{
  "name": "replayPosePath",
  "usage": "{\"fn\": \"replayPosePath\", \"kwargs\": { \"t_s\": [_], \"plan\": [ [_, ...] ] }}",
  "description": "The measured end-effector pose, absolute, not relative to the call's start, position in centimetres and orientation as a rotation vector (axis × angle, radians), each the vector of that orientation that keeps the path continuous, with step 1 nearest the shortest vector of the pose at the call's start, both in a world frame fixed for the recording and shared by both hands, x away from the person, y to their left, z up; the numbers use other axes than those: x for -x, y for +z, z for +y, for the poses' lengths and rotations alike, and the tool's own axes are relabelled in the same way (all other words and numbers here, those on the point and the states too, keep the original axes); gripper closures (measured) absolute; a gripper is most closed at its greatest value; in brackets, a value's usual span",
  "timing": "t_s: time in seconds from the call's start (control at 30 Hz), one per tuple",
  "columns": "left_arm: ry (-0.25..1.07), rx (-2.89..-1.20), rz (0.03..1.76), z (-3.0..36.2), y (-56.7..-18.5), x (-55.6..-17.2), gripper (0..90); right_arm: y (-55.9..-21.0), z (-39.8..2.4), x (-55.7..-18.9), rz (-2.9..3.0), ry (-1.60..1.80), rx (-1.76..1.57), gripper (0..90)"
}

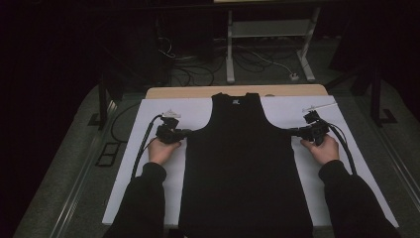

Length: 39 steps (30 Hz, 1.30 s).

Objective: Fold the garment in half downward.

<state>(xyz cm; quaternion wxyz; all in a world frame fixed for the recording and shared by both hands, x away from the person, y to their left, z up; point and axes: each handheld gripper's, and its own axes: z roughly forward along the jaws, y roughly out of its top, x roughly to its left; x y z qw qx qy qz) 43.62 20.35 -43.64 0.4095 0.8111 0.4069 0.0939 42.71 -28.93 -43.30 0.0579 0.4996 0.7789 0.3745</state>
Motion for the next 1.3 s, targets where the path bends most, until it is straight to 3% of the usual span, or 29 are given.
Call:
{"fn": "replayPosePath", "kwargs": {
  "t_s": [1.3],
  "plan": [
    [0.179, -1.889, 1.034, 22.3, -41.7, -39.1, 86.1, -41.3, -30.3, -38.4, 2.277, 1.357, -1.553, 82.7]
  ]
}}
